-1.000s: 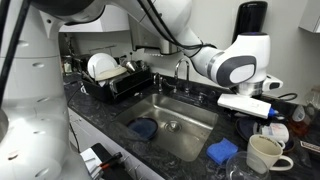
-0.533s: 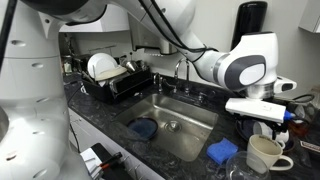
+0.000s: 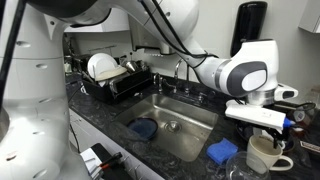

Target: Put the mug in the sink

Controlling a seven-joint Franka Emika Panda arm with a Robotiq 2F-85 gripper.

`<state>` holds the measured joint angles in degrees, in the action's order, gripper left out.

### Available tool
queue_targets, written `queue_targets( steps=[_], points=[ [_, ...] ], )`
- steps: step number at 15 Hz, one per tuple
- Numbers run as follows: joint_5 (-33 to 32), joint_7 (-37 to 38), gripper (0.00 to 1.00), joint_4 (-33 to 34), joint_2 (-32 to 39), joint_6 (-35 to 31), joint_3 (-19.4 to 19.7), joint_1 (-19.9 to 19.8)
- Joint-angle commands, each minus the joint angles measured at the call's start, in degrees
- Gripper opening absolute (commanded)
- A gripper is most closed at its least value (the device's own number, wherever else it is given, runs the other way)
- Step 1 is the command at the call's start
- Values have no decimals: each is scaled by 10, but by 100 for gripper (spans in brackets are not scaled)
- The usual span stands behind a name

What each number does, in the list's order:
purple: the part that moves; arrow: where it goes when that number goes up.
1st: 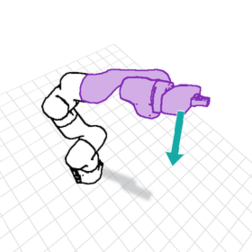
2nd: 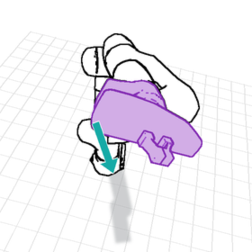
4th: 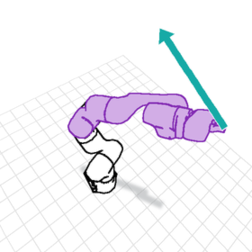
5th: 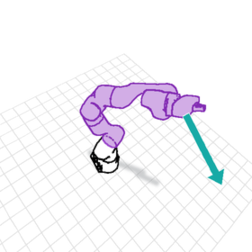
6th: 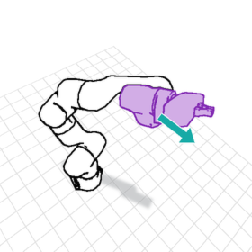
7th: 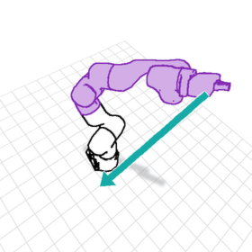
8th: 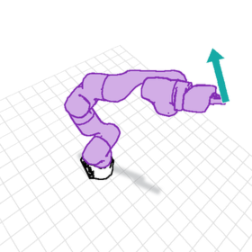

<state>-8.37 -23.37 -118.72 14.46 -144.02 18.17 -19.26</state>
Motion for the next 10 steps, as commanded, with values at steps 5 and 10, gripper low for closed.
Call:
queue_targets(
  steps=[5, 10],
  points=[
    [13, -2, 66, -6, 15, 5, -17, -12],
    [11, -1, 31, -7, 13, 5, -18, -11]
  ],
)
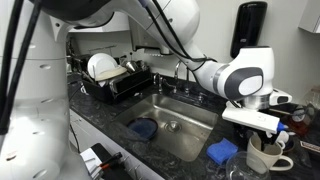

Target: Put the mug in the sink

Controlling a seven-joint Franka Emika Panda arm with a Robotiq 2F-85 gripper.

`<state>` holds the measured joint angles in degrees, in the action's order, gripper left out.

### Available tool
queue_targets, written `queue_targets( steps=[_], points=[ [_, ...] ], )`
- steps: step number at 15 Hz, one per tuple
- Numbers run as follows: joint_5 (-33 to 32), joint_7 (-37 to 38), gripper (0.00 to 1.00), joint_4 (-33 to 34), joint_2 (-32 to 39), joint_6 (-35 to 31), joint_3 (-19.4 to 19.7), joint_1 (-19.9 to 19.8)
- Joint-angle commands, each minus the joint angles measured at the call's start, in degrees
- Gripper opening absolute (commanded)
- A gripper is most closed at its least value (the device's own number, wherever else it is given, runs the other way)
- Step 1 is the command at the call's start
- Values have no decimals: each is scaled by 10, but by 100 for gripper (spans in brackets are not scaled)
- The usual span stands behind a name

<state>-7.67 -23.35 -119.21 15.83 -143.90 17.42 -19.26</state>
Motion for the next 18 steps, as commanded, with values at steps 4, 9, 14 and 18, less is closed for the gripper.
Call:
queue_targets(
  steps=[4, 9, 14, 18],
  points=[
    [4, -6, 3, 9, 7, 10, -6, -18],
    [-5, 20, 2, 4, -5, 34, -5, -9],
    [4, 26, 2, -8, -42, 50, -19, 0],
    [0, 46, 2, -10, -78, 44, -33, 20]
  ],
)
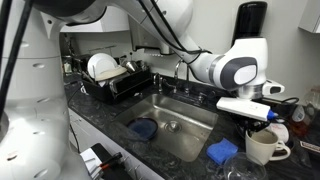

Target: Put the mug in the sink

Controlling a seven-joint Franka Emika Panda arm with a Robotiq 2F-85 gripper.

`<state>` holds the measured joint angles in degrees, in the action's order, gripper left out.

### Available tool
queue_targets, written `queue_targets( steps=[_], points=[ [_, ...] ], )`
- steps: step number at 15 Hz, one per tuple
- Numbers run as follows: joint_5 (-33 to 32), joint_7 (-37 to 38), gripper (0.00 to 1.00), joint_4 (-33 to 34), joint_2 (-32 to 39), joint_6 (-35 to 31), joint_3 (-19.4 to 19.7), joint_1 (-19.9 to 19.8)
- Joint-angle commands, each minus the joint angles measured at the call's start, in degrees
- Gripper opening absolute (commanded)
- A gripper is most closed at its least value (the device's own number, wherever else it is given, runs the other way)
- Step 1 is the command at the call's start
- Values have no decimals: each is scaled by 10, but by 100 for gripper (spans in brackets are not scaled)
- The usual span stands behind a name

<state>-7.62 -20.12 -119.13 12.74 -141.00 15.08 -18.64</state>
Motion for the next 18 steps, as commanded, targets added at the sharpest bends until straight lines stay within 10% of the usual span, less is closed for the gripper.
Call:
queue_targets(
  steps=[1, 18],
  points=[
    [0, 19, 2, -12, -59, 24, -14, 20],
    [127, -250, 2, -283, -328, 90, 7, 109]
  ],
)
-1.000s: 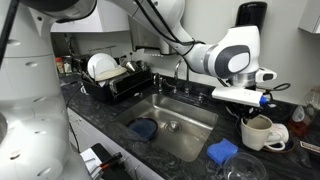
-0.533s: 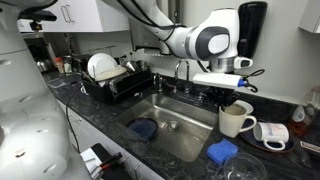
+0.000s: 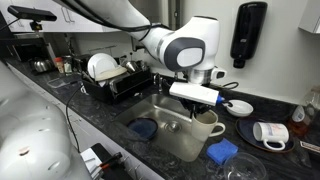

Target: Put the mug in the sink

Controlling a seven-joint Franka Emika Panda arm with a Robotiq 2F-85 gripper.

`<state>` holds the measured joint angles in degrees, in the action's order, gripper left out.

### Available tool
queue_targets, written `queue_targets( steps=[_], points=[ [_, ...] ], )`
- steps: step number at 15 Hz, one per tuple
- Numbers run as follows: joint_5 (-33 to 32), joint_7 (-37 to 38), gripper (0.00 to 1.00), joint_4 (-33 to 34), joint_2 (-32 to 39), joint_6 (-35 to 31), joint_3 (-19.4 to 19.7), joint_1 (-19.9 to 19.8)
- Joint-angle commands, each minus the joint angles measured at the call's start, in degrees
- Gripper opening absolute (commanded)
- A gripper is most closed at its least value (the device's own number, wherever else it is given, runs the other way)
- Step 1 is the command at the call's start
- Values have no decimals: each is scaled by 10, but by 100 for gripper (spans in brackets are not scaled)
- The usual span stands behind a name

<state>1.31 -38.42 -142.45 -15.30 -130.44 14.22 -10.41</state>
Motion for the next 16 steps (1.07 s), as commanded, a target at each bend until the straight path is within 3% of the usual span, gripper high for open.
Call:
queue_targets(
  steps=[1, 6, 11, 16],
  points=[
    [52, -92, 2, -65, -58, -20, 18, 37],
    [105, -183, 2, -130, -88, -78, 23, 79],
    [138, -262, 2, -181, -73, -174, 38, 119],
    [196, -394, 2, -176, -44, -216, 70, 180]
  ],
)
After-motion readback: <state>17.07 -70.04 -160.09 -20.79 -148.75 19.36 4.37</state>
